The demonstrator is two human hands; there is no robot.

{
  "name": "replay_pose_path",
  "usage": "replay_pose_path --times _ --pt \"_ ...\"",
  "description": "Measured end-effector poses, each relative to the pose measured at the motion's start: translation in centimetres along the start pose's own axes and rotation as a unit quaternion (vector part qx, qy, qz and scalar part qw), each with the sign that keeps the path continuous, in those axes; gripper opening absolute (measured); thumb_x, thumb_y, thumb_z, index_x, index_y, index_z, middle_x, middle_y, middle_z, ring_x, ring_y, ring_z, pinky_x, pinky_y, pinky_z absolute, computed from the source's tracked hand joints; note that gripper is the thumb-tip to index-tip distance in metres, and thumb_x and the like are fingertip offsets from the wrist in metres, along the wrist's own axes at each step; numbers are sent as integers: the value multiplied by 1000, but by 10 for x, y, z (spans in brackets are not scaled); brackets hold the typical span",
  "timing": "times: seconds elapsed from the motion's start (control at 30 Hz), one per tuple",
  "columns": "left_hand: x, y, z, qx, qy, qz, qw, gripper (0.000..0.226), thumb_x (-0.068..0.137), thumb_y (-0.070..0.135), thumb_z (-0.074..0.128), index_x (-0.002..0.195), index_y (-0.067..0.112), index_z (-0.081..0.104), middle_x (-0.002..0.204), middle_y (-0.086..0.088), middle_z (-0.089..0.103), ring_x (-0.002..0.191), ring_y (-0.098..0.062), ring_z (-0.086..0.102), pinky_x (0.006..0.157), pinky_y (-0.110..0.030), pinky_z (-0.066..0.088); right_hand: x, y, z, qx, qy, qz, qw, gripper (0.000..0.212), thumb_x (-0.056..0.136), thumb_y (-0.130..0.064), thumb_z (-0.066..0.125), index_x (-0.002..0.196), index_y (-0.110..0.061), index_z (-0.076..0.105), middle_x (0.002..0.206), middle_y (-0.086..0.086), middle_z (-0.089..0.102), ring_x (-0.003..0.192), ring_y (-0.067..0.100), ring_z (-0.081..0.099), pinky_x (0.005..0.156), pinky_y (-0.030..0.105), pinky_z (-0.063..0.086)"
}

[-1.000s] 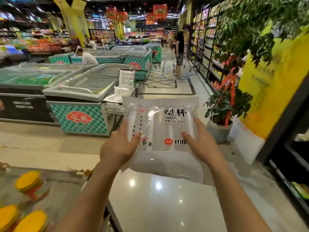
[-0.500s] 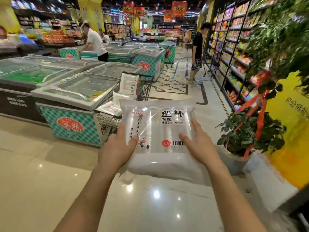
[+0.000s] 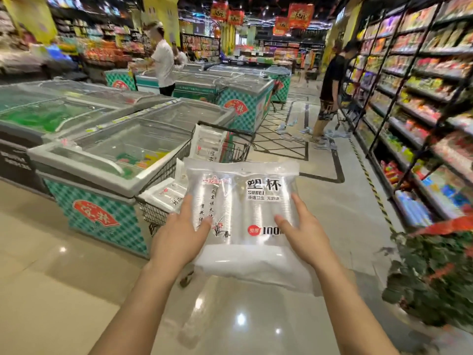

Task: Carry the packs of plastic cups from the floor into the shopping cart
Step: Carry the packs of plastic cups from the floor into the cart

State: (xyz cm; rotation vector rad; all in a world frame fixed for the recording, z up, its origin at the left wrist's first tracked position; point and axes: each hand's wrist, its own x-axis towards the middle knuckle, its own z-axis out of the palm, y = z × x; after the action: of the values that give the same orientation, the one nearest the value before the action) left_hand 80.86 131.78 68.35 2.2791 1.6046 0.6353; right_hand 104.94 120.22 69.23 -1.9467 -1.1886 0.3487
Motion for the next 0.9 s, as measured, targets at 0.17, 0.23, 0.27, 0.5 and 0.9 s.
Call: replay_pose_path --times 0.17,0.23,0.27,0.5,0.9 --pt "95 -8 23 -3 6 -26 1000 76 92 61 37 152 34 0 131 -19 52 118 -39 52 89 -43 44 108 12 38 14 -23 -22 999 73 91 -47 58 153 -39 19 146 9 46 136 25 40 103 35 34" --pt "135 -11 38 0 13 -35 999 74 91 62 37 150 34 2 132 -17 52 117 -38 53 88 -43 46 157 22 57 27 -33 -34 999 72 90 -50 57 152 -37 22 151 1 41 140 19 35 108 35 32" --pt "157 -12 47 2 16 -45 999 73 92 61 37 150 33 3 132 -17 52 117 -37 54 87 -43 46 185 27 67 36 -40 -42 998 72 89 -53 56 152 -37 22 153 -2 38 141 16 33 110 35 31" --pt "307 -5 109 14 40 -137 990 71 94 59 37 151 32 4 131 -18 52 118 -36 52 85 -42 43 385 59 125 55 -97 -98 989 70 90 -53 55 152 -34 27 153 -6 38 141 15 32 111 34 29" --pt "458 -49 164 -64 117 -288 948 76 93 53 46 152 41 -2 135 -15 53 123 -35 46 95 -42 41 620 27 252 10 -283 -206 936 70 95 -50 53 154 -28 22 158 -4 29 145 15 26 113 29 21"
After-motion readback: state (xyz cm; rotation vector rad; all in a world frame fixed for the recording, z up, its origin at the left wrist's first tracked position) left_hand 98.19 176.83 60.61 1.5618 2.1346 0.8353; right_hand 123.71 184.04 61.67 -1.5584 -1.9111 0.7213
